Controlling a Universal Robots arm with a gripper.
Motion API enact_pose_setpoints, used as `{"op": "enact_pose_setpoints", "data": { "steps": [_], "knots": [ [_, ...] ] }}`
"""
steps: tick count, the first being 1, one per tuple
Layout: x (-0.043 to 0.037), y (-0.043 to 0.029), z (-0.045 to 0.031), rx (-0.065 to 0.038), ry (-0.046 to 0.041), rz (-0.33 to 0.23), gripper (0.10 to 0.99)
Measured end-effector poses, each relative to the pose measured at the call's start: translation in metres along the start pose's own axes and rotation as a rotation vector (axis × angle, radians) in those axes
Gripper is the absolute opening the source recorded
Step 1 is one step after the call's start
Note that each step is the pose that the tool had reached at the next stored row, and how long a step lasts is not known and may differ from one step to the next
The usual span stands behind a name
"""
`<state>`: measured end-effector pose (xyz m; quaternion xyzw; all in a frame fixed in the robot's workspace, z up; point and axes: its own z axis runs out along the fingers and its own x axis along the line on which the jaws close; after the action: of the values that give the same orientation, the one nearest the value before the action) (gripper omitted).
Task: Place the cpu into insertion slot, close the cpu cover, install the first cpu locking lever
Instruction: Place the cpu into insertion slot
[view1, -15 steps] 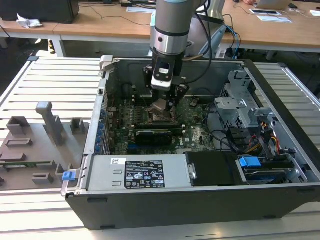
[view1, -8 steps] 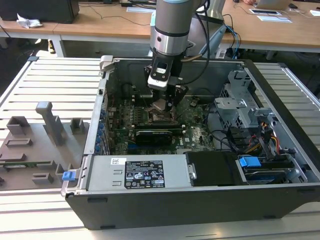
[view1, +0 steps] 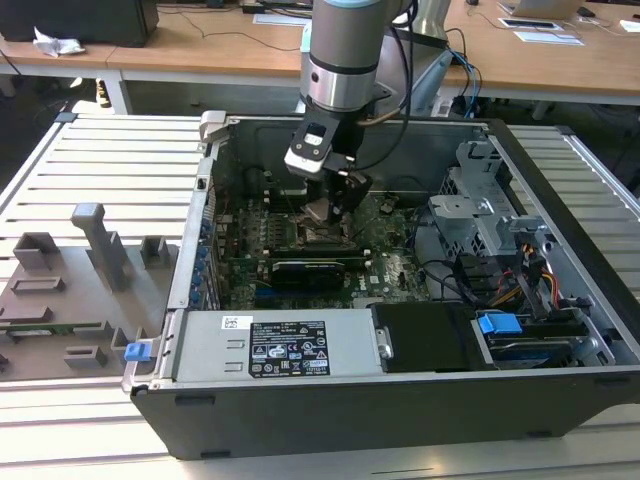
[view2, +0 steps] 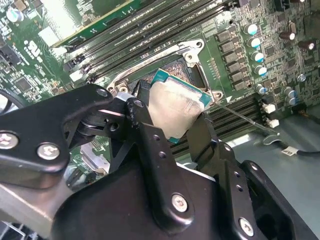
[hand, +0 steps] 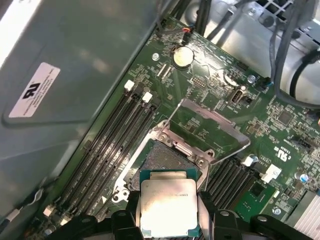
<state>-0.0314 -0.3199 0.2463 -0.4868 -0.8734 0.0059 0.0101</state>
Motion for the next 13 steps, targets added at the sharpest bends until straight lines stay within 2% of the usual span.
{"op": "enact_pose_setpoints", "data": {
  "steps": [8,13],
  "knots": [
    [0.0000,0.0000,0.0006,0.000,0.0003,0.106,0.541],
    [0.0000,0.0000,0.0009,0.000,0.0008,0.154,0.541]
  ]
}}
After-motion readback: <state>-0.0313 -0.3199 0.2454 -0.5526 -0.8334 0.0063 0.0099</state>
